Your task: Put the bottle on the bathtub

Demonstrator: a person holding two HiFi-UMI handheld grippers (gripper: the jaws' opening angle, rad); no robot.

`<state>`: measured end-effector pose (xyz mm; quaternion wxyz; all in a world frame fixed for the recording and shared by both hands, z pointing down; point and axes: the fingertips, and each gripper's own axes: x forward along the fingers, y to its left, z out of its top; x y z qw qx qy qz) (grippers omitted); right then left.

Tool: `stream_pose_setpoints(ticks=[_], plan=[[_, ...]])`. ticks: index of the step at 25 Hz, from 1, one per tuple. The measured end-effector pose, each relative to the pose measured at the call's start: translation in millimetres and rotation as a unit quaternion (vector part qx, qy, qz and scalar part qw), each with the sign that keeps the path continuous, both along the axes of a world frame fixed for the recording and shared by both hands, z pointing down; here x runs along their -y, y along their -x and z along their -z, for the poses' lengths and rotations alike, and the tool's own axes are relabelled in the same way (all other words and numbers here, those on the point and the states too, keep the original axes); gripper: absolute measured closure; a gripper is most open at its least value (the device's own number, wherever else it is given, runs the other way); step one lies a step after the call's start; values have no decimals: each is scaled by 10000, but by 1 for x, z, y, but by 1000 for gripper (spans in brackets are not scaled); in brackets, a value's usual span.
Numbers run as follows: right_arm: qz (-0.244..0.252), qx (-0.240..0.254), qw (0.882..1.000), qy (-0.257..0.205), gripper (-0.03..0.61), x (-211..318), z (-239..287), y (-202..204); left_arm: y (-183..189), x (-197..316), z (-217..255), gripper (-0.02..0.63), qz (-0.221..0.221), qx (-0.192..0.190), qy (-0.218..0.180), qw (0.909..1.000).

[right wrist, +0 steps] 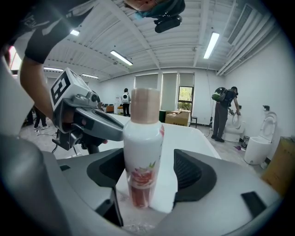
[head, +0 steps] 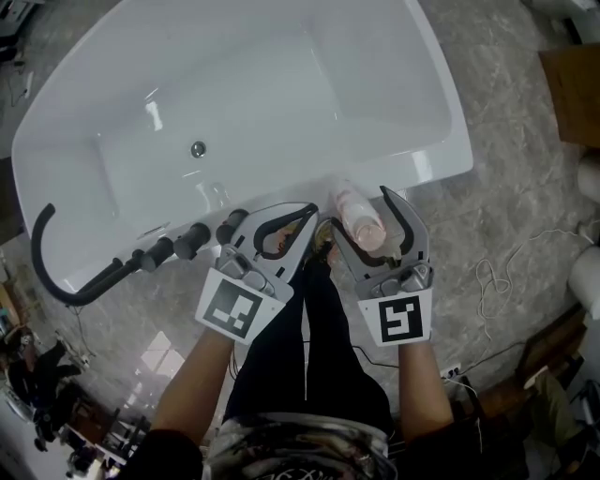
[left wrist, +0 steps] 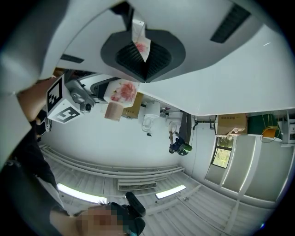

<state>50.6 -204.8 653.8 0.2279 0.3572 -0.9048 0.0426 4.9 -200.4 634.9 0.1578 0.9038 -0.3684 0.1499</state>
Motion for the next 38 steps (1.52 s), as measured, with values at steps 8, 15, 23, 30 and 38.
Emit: stream_pose_setpoints(ticks=[8,15,23,30,38], plan=[[-156,-17,9998,80,255,-15,54,-19,-1,-5,61,603,-120,28,-92,9999],[-306,150,9993,-141,253,-19,144,-22,-11,-13,135,603,-242,-14,-190,9995],[-514,317,9976,-353,253,-28,236,-20,-16,-30,209,603,-328,-9,-340,9989],[-484,493,9960,-574,301,-46,305,-11,-14,-43,272,603,-380,-64,-519,9979],[-526,606,9925,-918,477,-60,367,-7,-5,-48,326,604,-361,-64,-844,9958]])
